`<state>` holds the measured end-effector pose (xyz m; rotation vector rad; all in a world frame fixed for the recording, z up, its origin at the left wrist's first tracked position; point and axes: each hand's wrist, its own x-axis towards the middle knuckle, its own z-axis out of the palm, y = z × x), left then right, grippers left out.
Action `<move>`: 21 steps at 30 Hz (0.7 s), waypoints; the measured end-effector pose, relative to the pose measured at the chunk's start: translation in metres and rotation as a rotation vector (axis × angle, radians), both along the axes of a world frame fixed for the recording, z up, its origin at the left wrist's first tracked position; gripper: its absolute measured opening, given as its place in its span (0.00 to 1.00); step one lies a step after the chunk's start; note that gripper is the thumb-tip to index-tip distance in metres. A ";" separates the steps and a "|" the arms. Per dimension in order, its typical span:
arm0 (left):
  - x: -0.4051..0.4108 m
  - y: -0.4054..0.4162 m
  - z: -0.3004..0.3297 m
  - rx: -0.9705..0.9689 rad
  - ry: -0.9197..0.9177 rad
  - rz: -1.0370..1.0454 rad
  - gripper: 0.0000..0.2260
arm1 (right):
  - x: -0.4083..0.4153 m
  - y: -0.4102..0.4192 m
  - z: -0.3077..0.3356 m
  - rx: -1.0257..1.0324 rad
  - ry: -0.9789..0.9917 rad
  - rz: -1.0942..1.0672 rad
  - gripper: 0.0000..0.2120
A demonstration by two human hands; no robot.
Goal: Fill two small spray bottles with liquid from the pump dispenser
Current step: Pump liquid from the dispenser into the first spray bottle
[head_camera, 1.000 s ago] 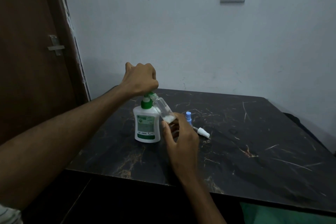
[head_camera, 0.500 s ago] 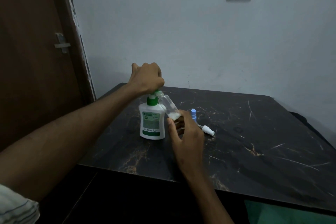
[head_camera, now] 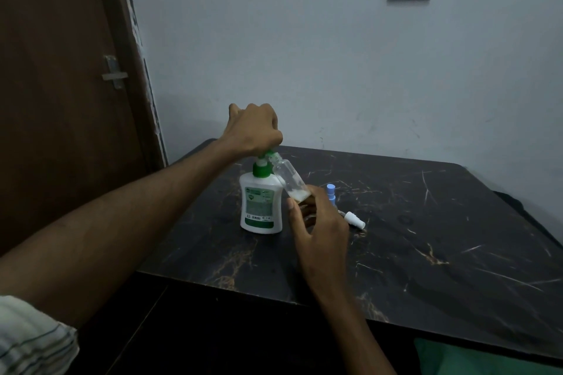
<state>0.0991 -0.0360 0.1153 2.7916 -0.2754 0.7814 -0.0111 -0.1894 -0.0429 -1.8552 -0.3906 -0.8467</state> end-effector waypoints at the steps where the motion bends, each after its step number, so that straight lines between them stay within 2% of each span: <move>1: 0.001 0.000 0.001 -0.005 -0.006 0.001 0.07 | 0.000 0.000 0.000 0.003 0.000 0.002 0.06; 21: 0.004 0.005 -0.004 -0.013 -0.022 0.010 0.06 | 0.001 0.001 0.000 -0.002 0.000 0.002 0.06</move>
